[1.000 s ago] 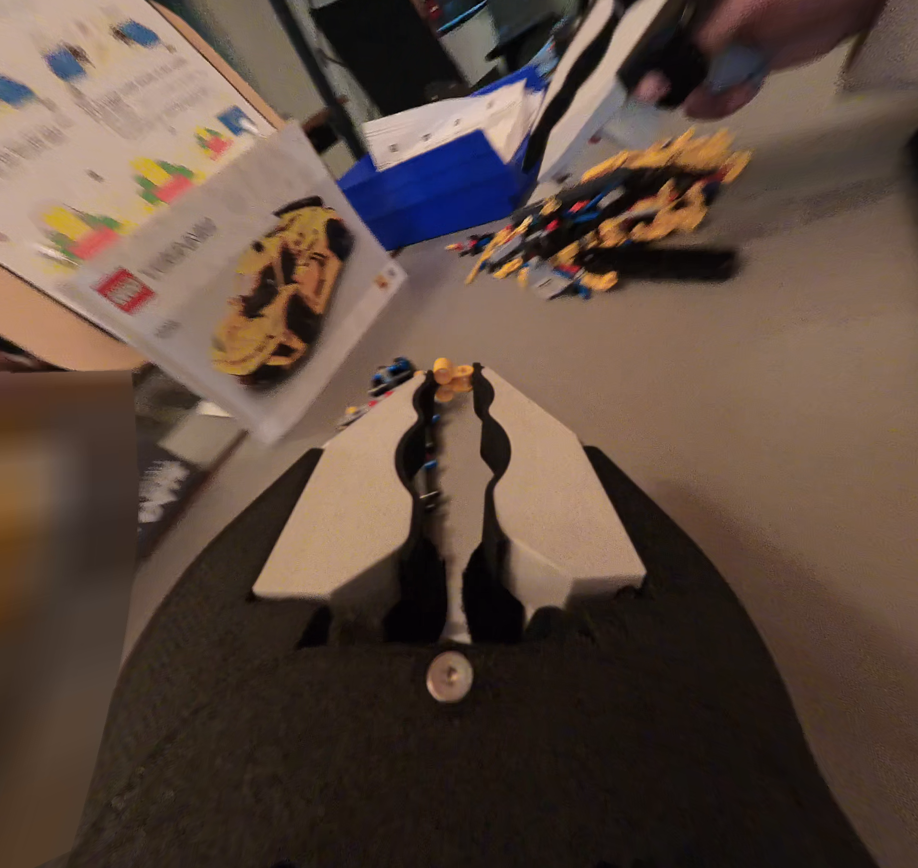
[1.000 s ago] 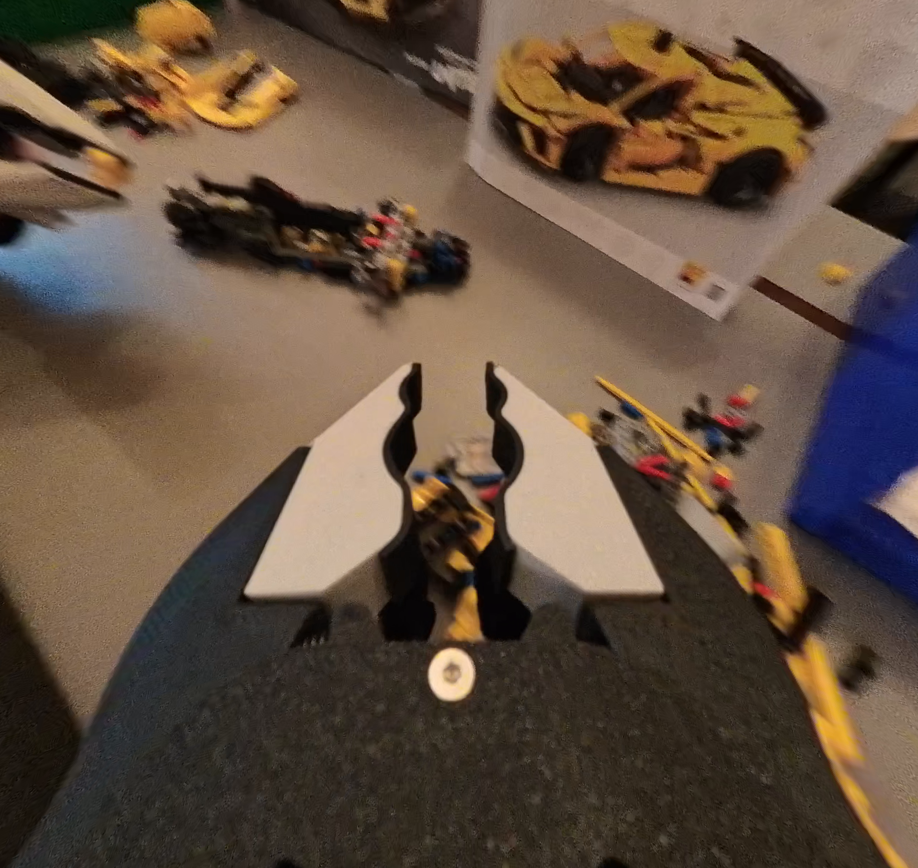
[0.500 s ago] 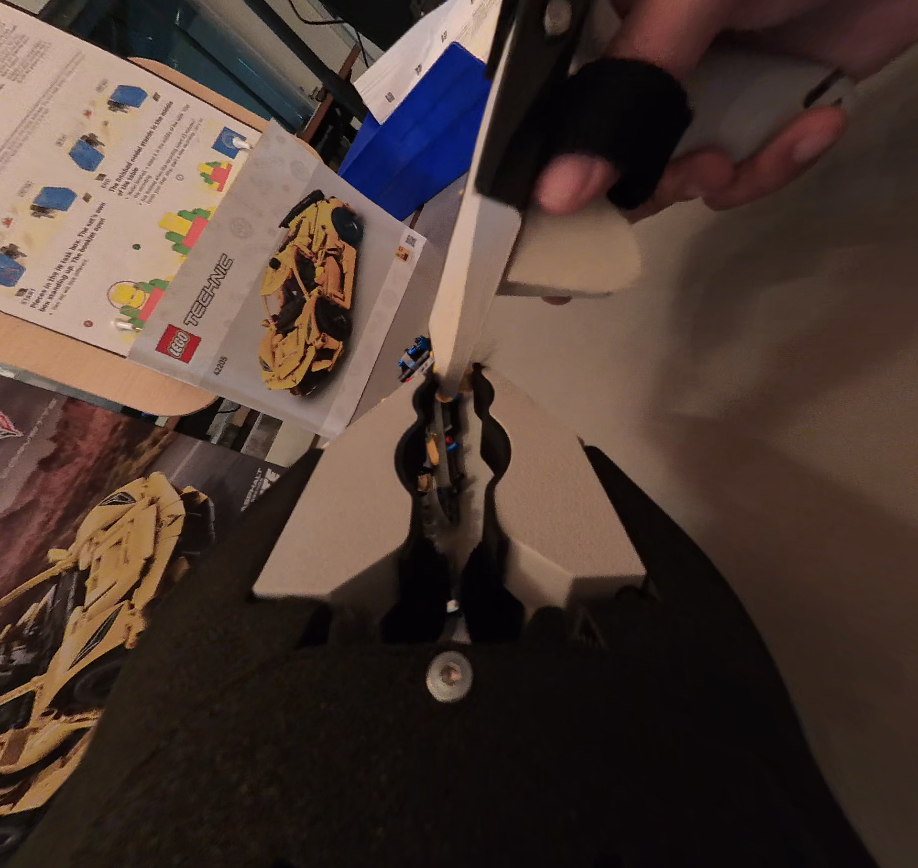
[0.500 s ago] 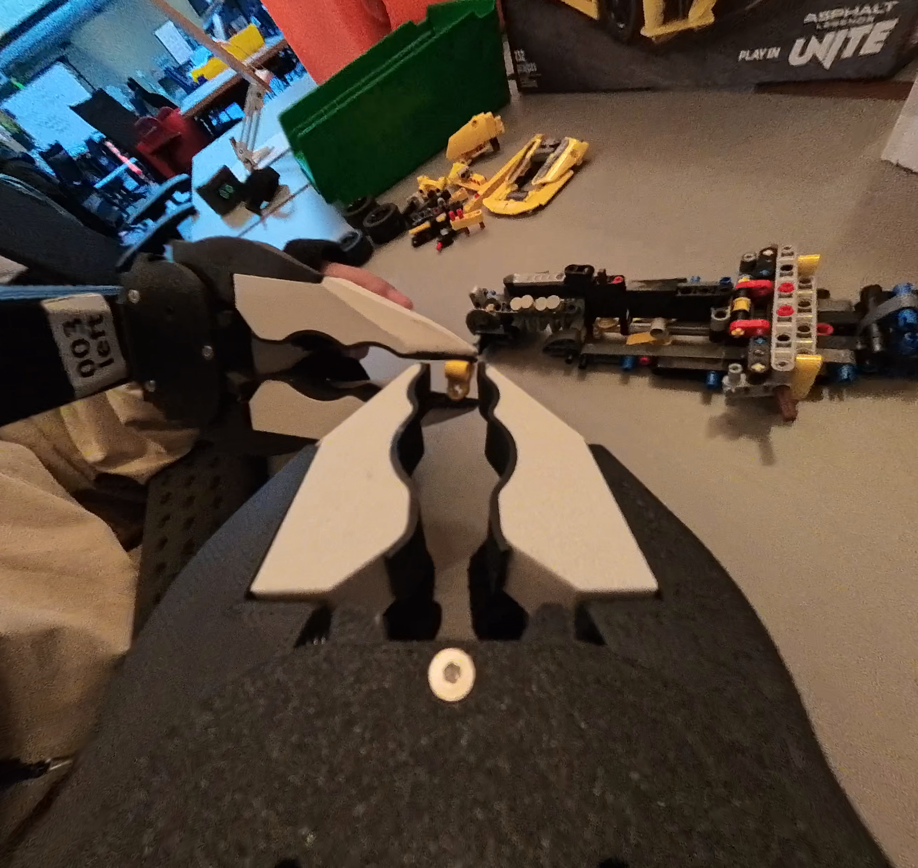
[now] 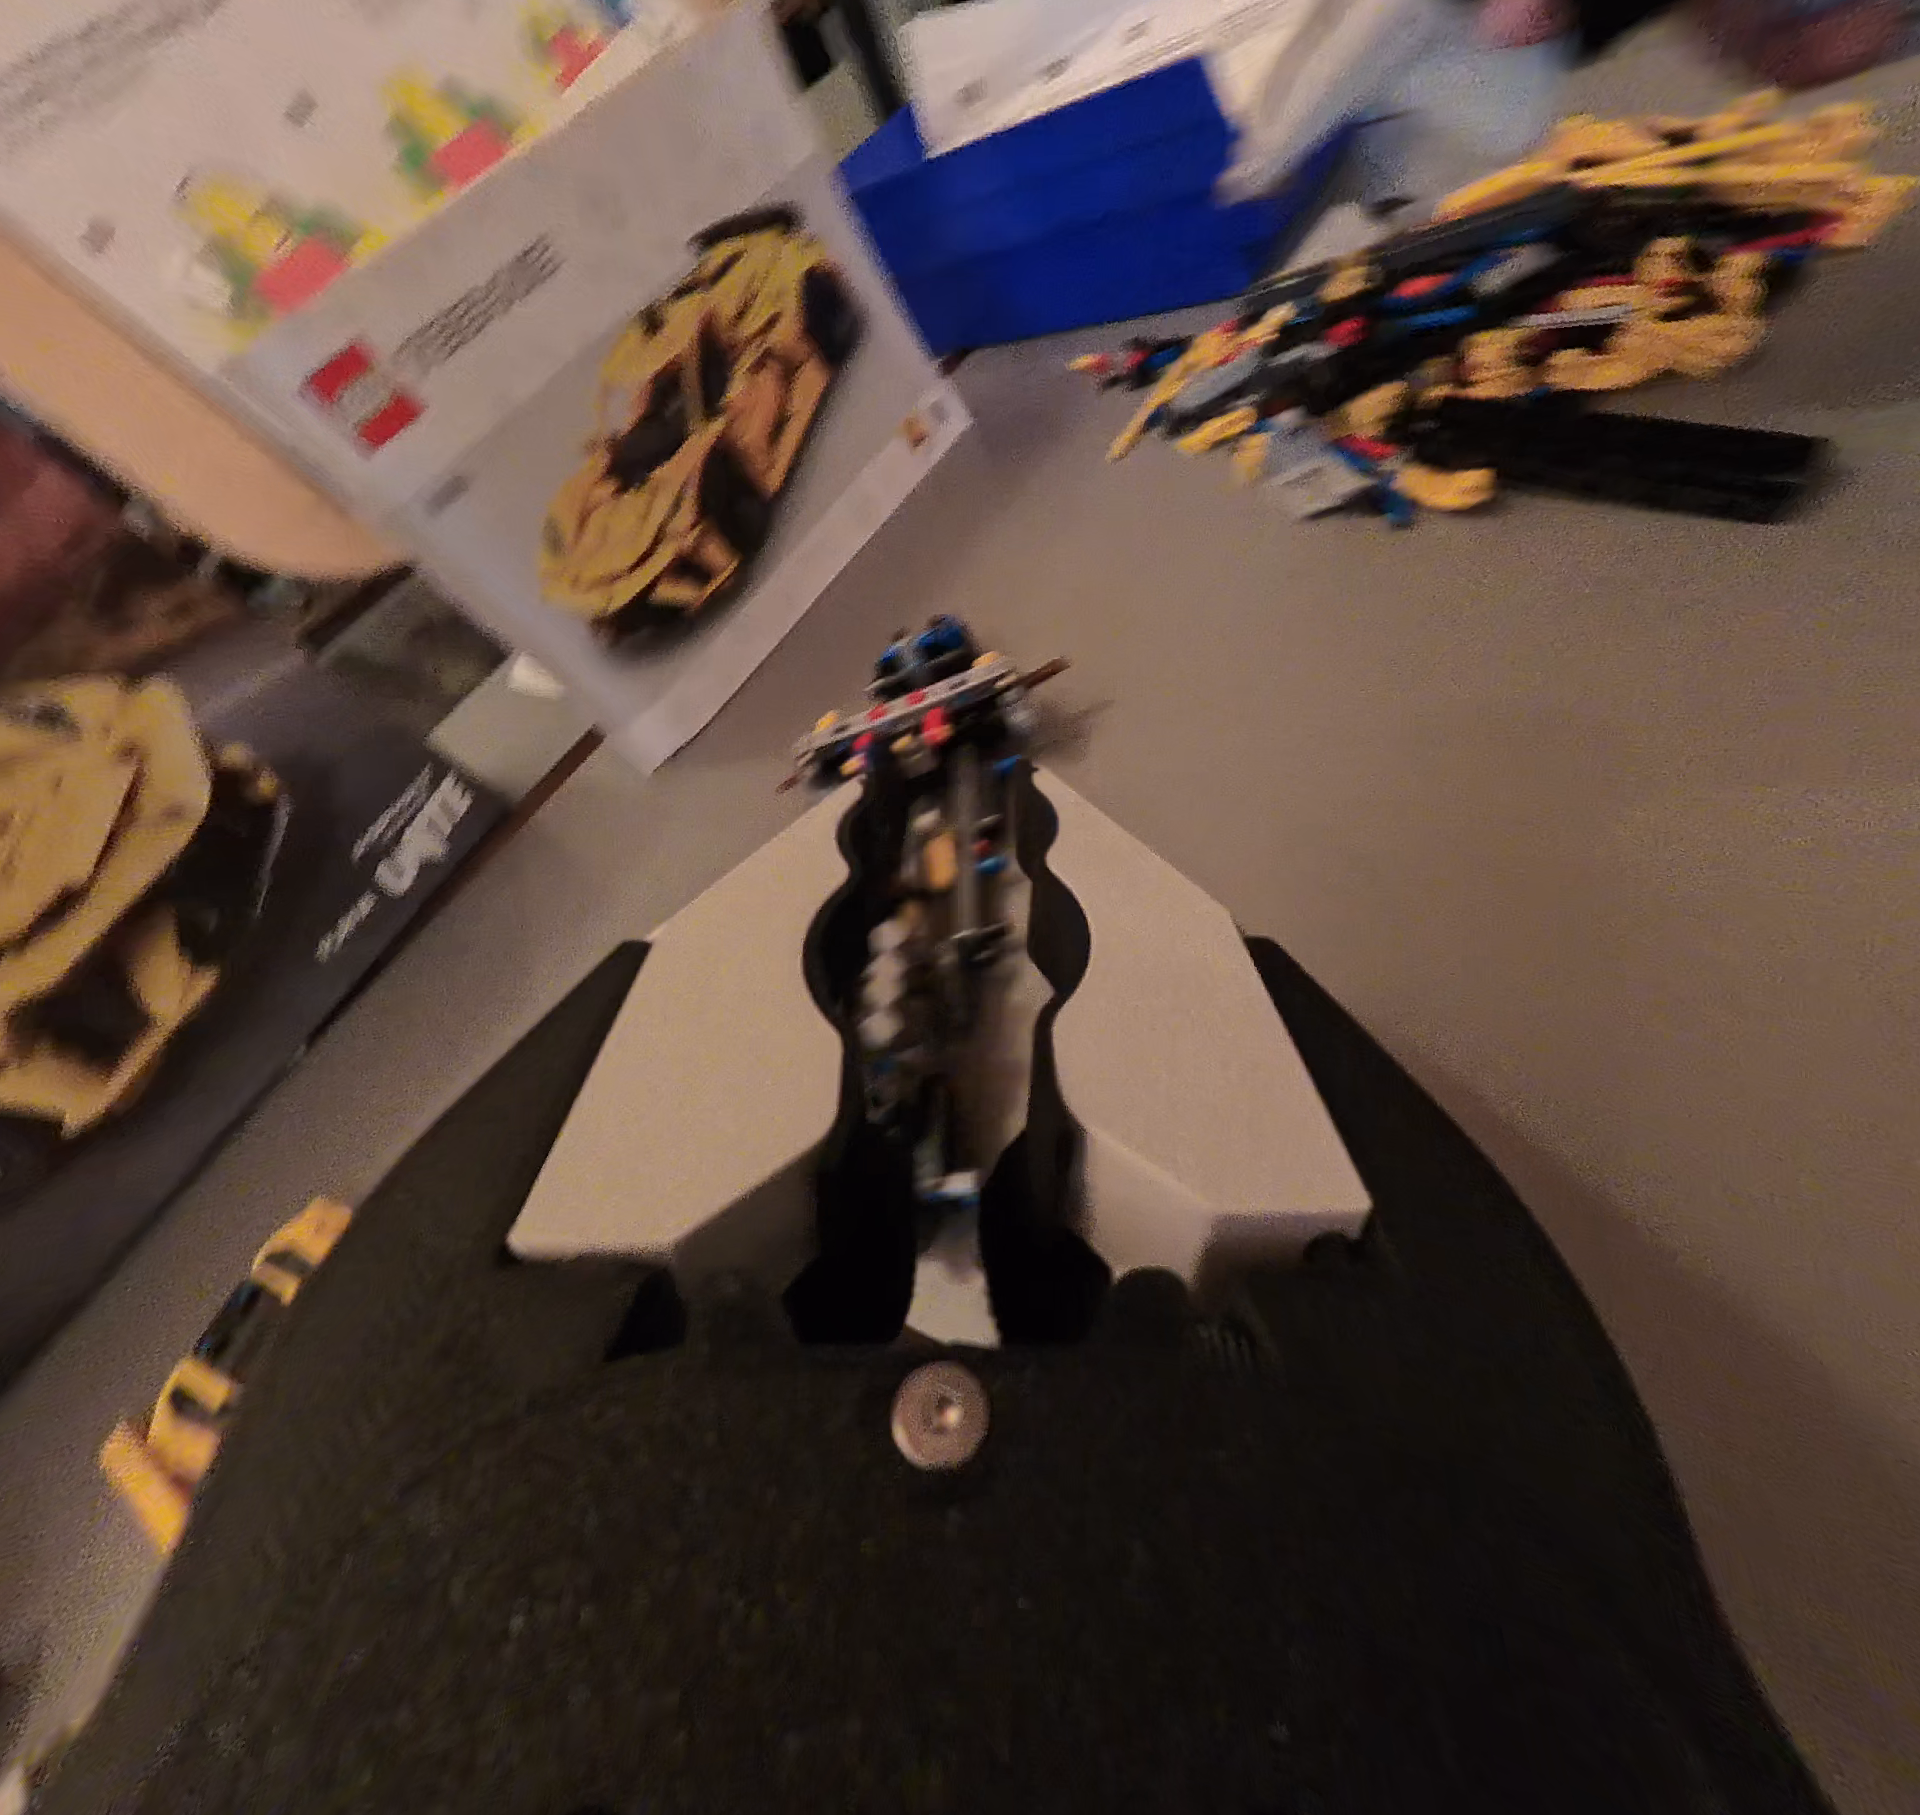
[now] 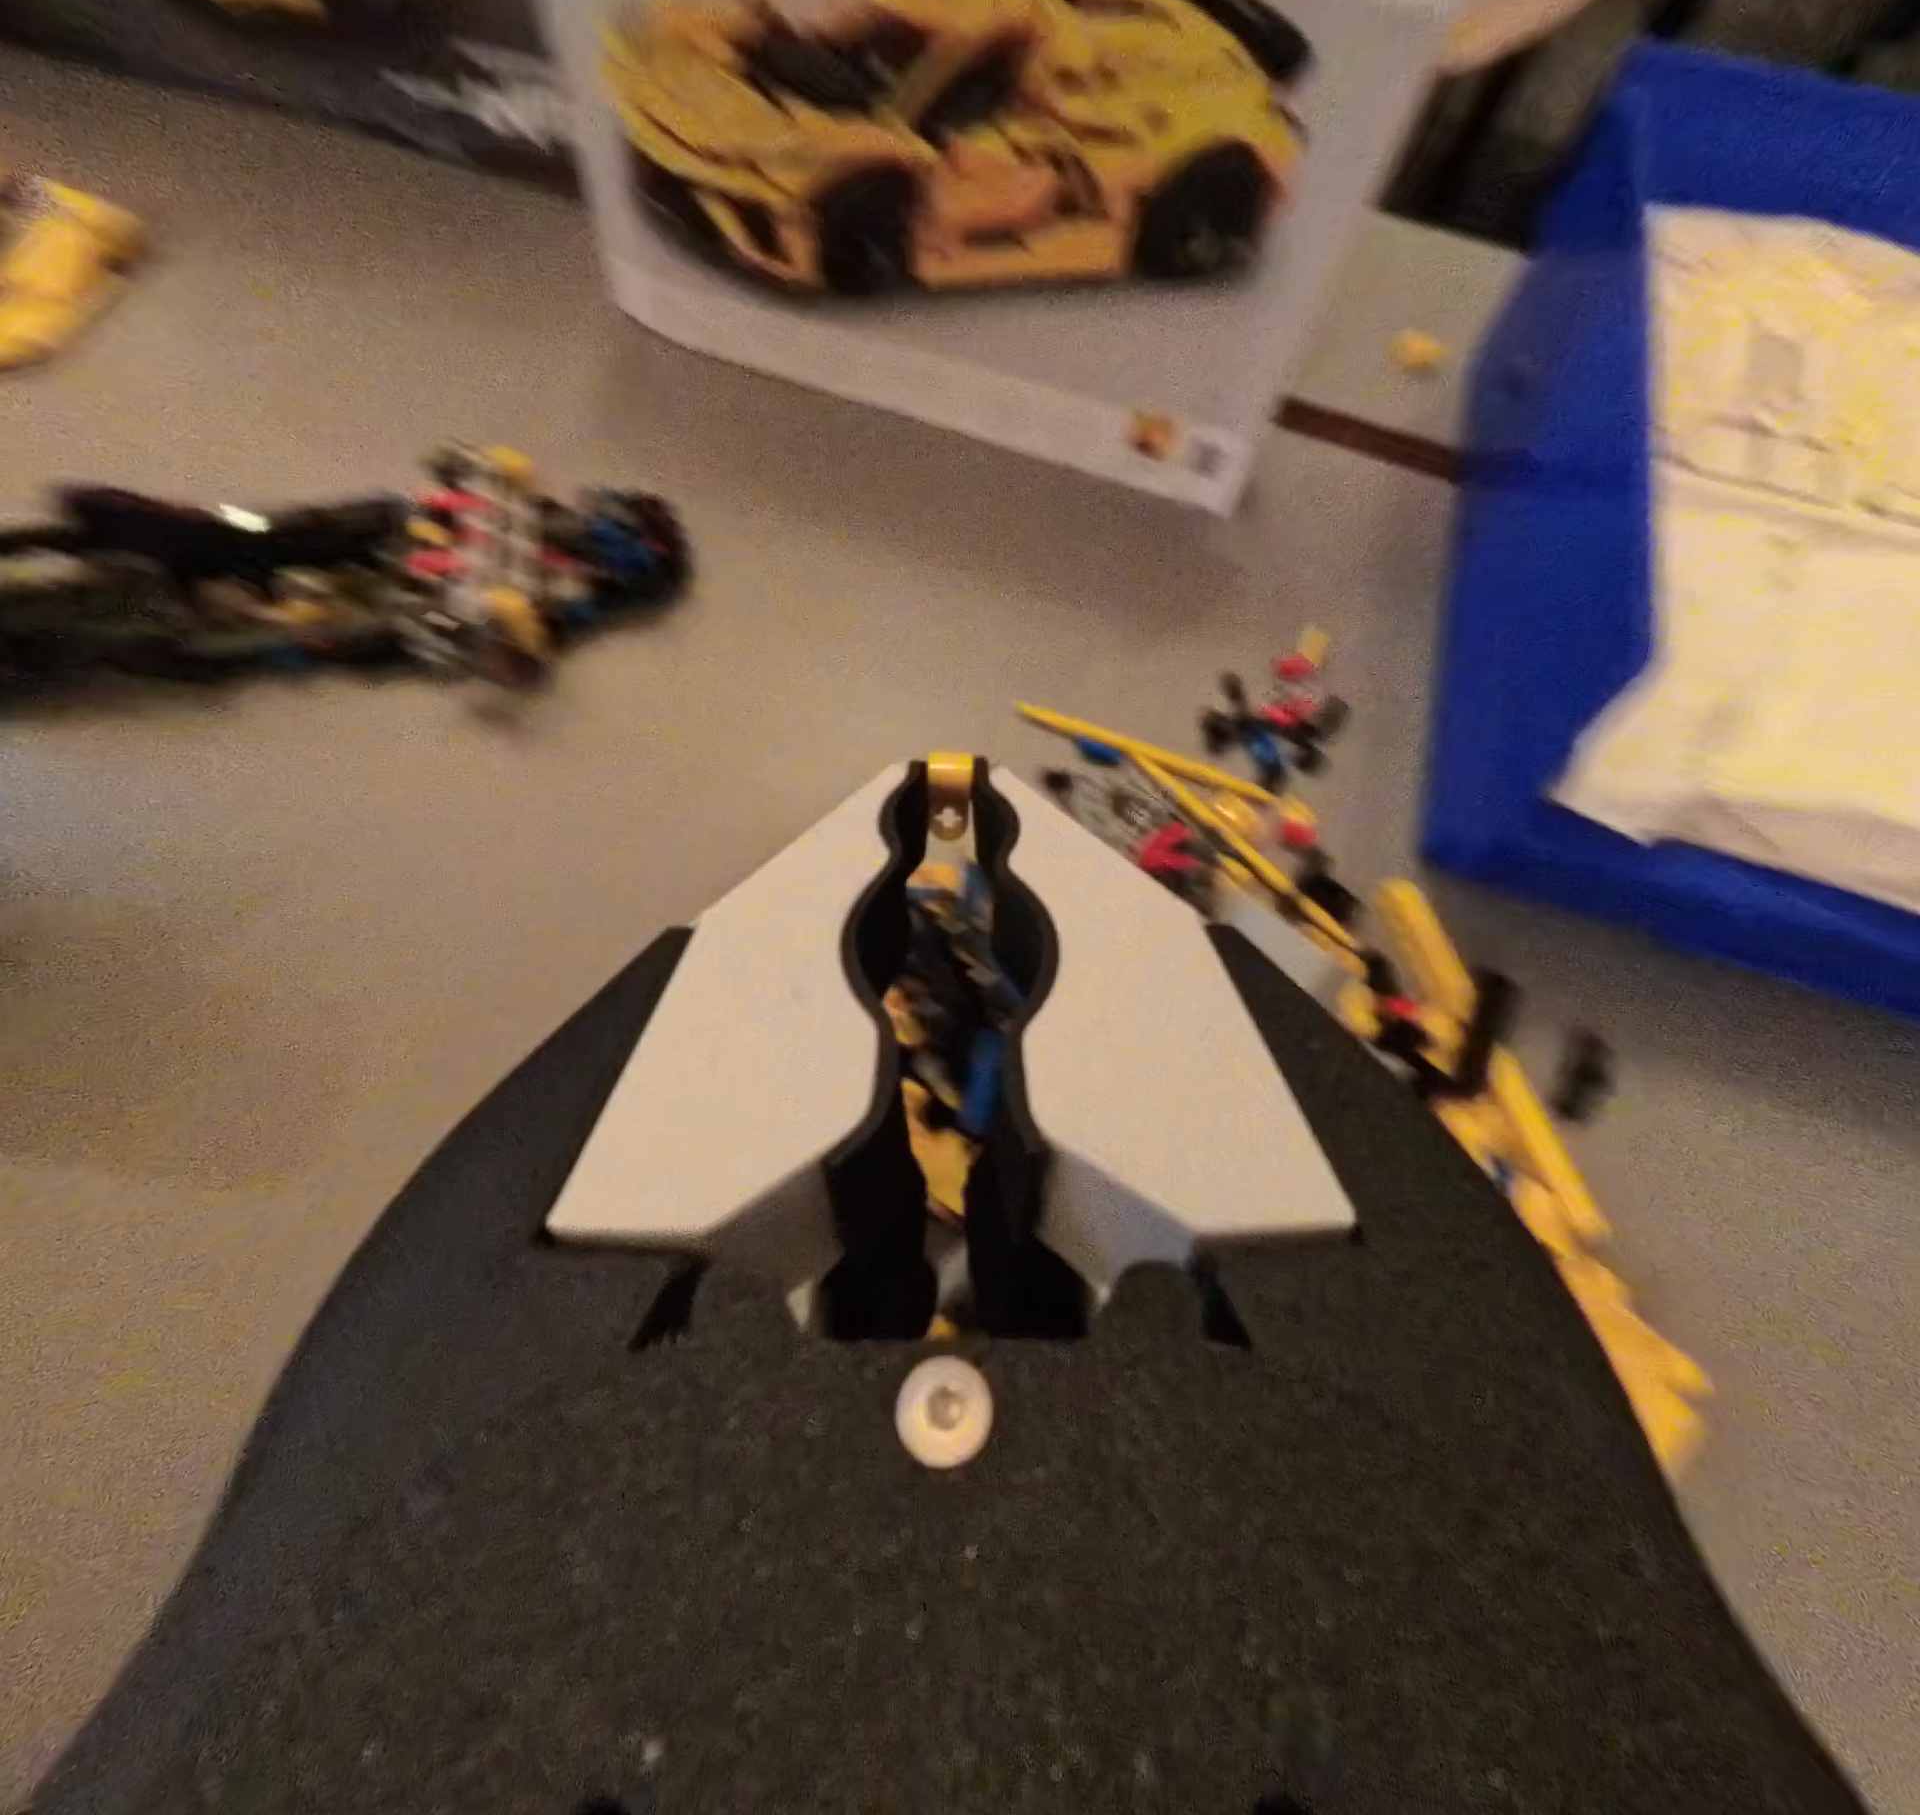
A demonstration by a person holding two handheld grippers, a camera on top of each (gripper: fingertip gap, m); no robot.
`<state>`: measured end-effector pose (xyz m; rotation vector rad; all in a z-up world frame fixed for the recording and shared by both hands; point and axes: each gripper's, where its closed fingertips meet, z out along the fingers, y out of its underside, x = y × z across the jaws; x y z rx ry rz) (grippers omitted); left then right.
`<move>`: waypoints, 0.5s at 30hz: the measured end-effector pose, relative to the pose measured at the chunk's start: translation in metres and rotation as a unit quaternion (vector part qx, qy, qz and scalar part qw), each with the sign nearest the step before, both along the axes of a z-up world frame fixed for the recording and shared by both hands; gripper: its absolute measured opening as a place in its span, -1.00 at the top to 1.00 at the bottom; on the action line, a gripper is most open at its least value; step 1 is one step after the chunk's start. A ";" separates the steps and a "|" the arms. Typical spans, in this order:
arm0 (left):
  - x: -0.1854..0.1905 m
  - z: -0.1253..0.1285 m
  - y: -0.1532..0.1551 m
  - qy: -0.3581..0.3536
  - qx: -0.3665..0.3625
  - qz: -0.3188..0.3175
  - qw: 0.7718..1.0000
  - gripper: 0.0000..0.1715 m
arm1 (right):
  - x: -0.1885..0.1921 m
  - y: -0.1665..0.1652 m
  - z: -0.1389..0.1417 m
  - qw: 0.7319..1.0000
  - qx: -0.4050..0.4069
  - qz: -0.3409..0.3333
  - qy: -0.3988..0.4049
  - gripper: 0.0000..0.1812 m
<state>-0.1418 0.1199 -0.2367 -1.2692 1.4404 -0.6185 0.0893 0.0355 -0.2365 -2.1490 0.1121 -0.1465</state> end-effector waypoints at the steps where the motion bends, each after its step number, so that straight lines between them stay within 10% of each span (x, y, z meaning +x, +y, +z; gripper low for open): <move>1: -0.006 -0.001 0.018 0.005 -0.021 0.024 0.999 0.68 | 0.029 -0.019 -0.013 0.997 -0.050 -0.042 -0.028 0.93; 7: -0.045 -0.023 0.104 0.019 -0.147 0.162 0.976 0.66 | 0.078 -0.057 -0.037 0.982 -0.120 -0.076 -0.122 0.93; 15: -0.050 -0.071 0.085 0.109 -0.264 0.114 0.952 0.79 | 0.024 -0.023 -0.006 0.996 -0.041 -0.026 -0.078 0.76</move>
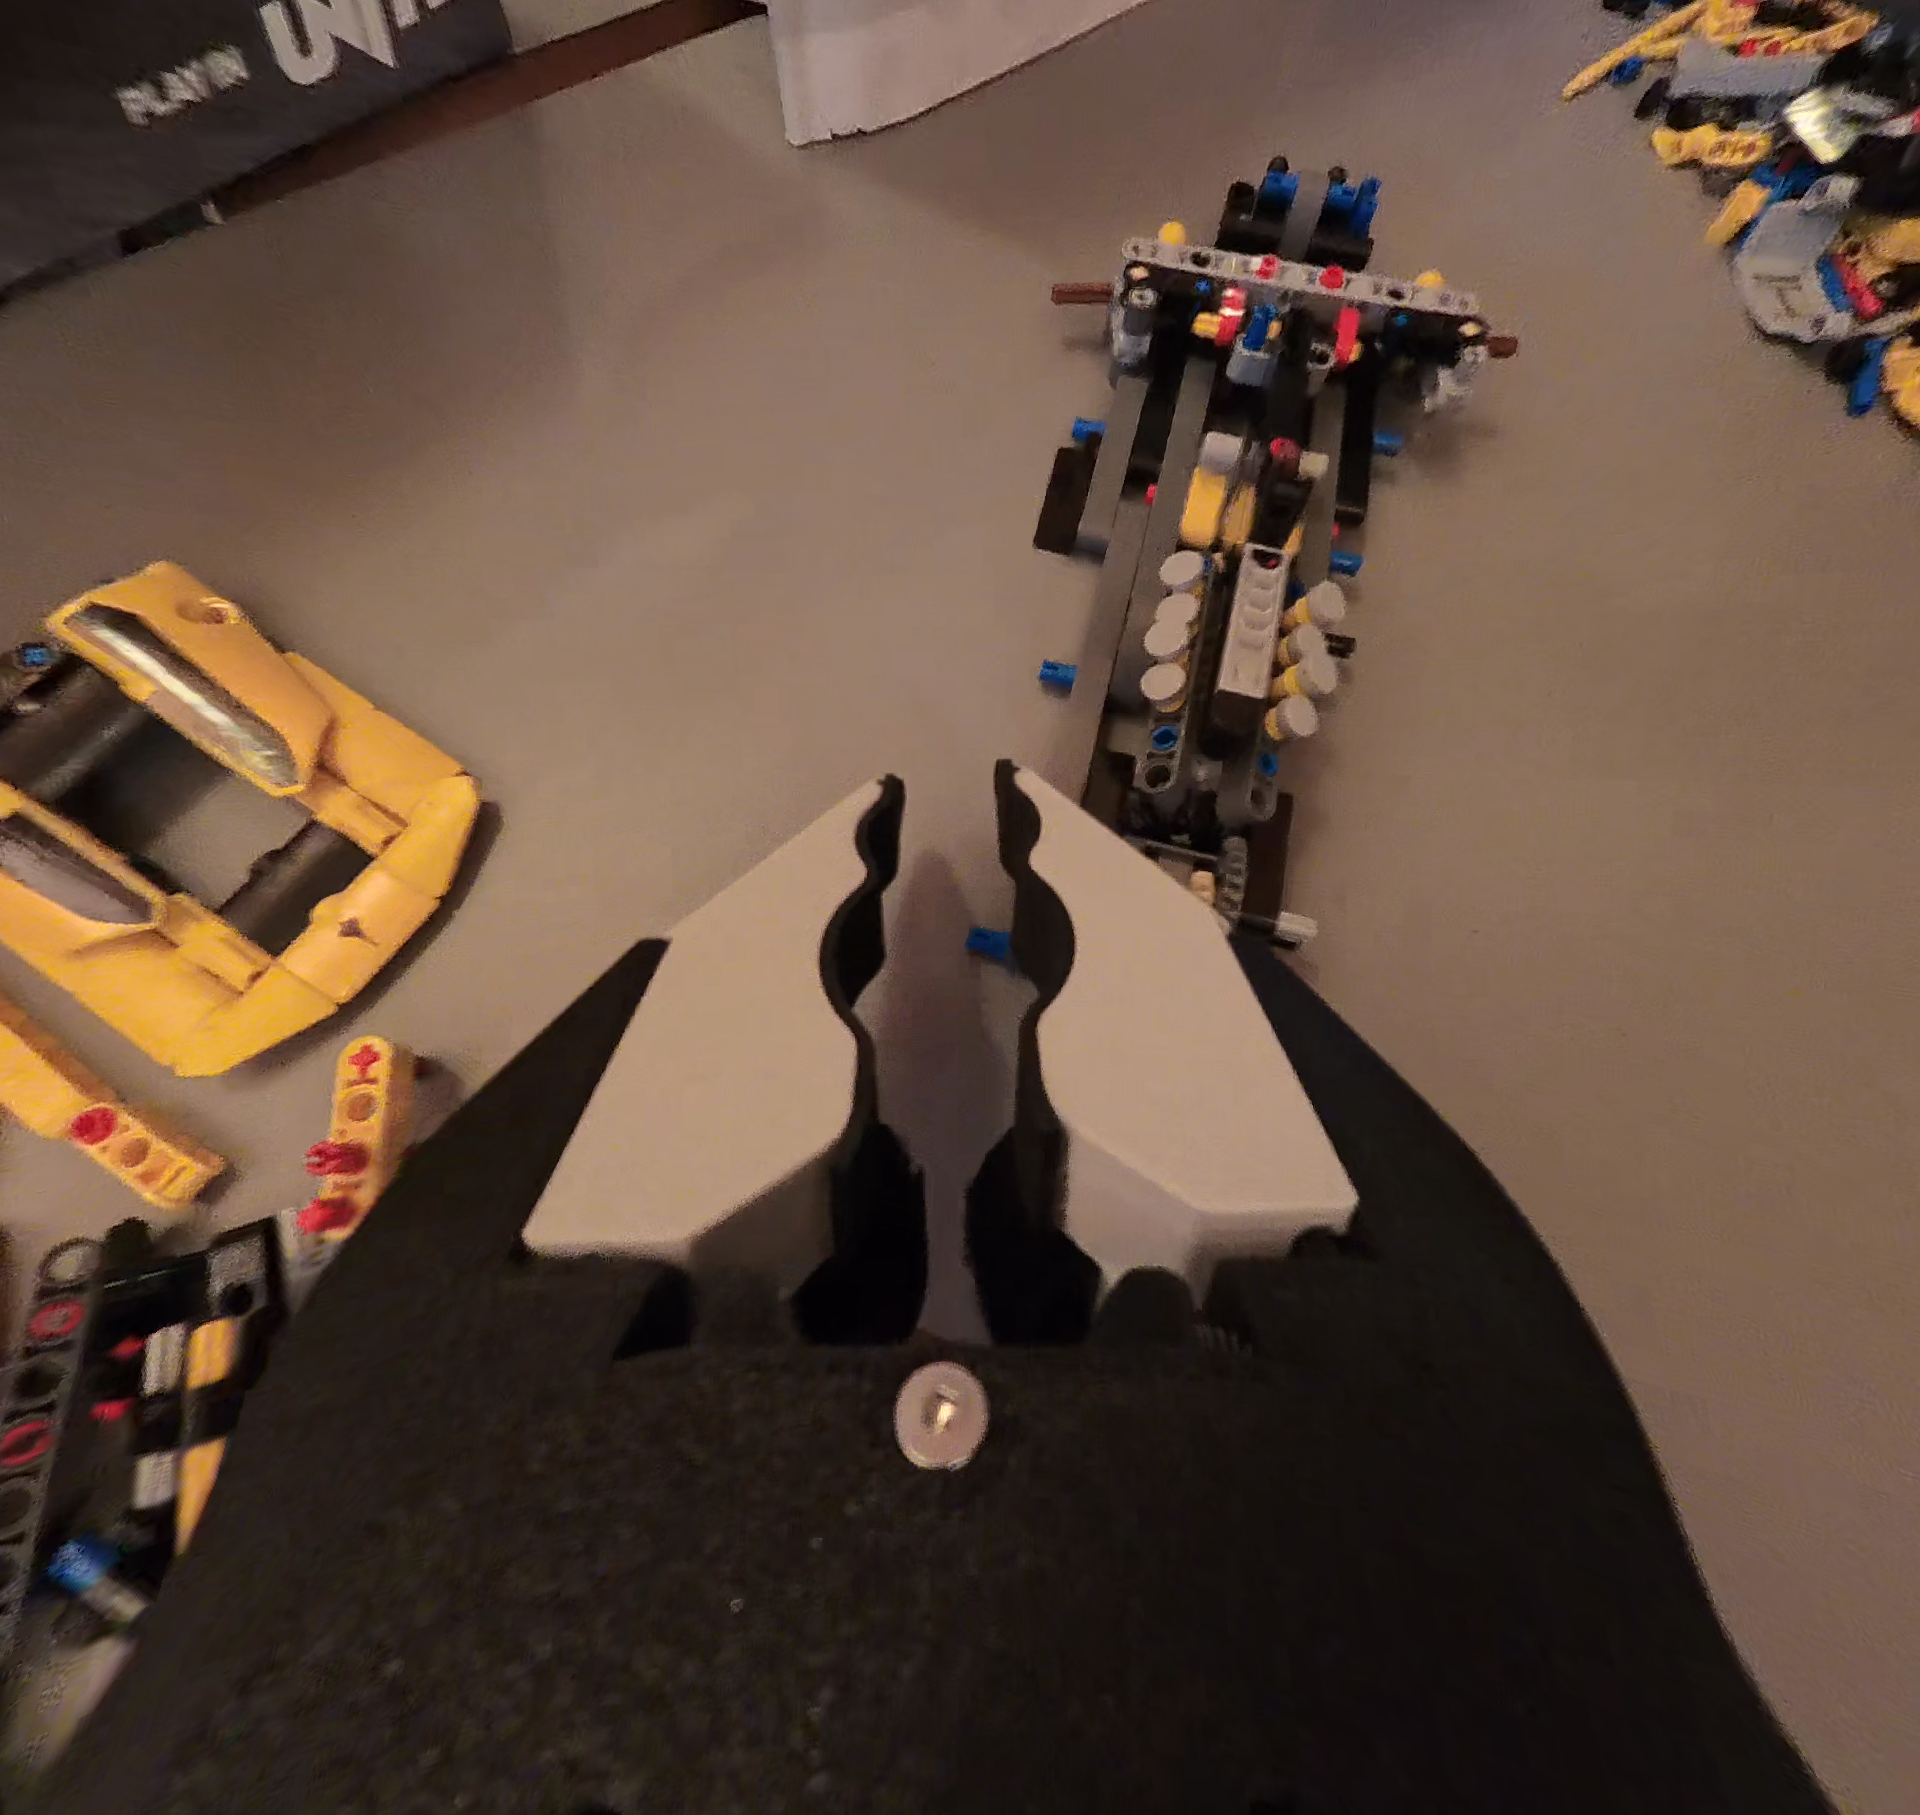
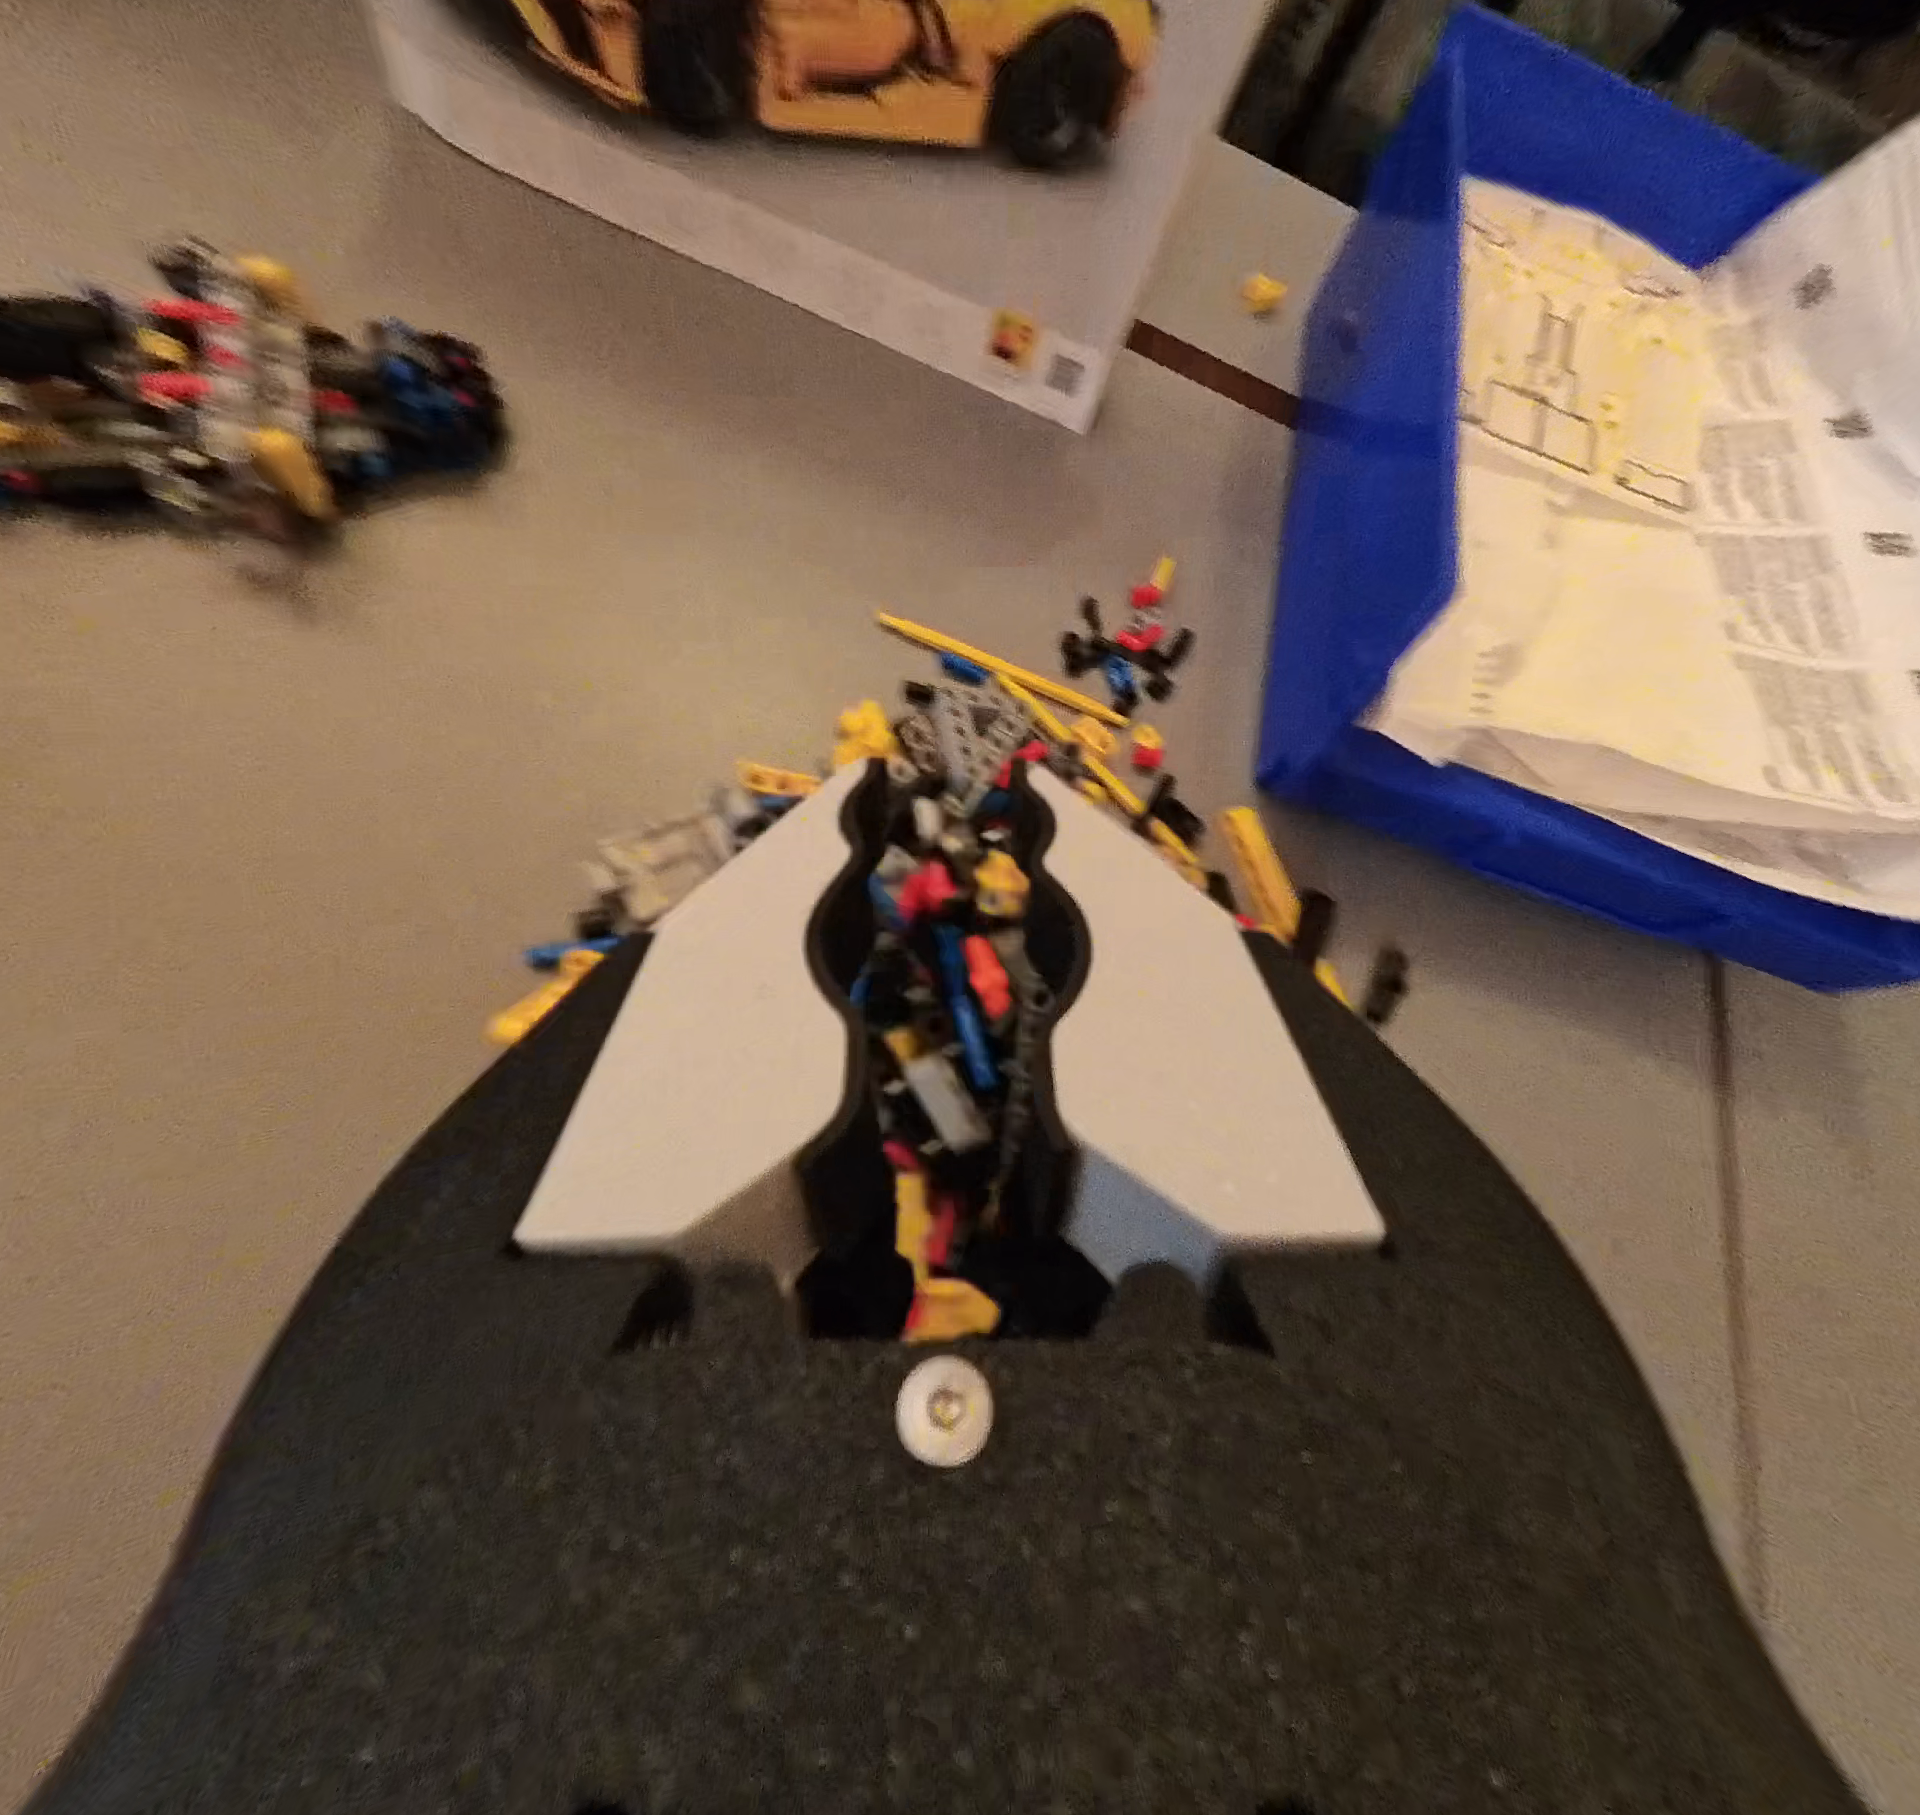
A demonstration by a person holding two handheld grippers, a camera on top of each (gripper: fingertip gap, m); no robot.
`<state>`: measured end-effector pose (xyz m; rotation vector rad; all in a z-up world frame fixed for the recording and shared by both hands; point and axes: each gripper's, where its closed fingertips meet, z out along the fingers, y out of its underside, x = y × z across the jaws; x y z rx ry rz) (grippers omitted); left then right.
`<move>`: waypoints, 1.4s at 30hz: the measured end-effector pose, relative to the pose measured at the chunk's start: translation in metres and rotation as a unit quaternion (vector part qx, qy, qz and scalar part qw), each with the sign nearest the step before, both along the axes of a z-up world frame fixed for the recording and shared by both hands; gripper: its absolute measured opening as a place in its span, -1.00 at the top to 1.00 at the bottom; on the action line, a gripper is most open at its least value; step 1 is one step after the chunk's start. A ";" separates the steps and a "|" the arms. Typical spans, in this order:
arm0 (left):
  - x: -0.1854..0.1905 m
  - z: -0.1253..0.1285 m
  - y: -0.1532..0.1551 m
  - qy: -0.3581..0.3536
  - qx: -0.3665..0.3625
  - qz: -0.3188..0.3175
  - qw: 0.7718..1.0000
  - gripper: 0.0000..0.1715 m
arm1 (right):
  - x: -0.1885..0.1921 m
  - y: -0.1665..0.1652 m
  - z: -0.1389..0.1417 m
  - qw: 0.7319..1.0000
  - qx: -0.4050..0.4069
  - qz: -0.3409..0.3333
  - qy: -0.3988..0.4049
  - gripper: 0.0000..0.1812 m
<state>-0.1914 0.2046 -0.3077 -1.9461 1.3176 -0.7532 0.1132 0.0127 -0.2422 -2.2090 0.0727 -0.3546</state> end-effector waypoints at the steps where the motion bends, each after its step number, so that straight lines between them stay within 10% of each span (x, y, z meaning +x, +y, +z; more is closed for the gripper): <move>1: 0.001 -0.003 -0.006 0.003 -0.014 -0.013 1.000 0.82 | -0.025 0.011 0.004 0.998 0.019 0.040 0.039 0.71; 7: 0.012 -0.006 -0.058 -0.003 -0.106 -0.114 0.988 1.00 | -0.209 0.046 -0.017 0.924 0.007 0.294 0.246 0.63; 11: 0.022 -0.002 -0.118 -0.007 -0.153 -0.223 0.963 1.00 | -0.260 0.041 -0.049 0.883 -0.056 0.354 0.302 0.64; 26: 0.041 0.002 -0.154 0.008 0.024 -0.293 0.956 0.96 | -0.229 0.021 -0.066 0.927 -0.069 0.345 0.132 0.67; 31: 0.042 0.010 -0.161 -0.032 0.175 -0.344 0.922 0.85 | -0.246 0.006 -0.047 0.881 -0.042 0.466 0.077 0.76; 42: 0.048 -0.011 -0.165 0.004 0.140 -0.355 0.924 0.84 | -0.260 0.032 -0.071 0.813 -0.082 0.577 0.005 0.86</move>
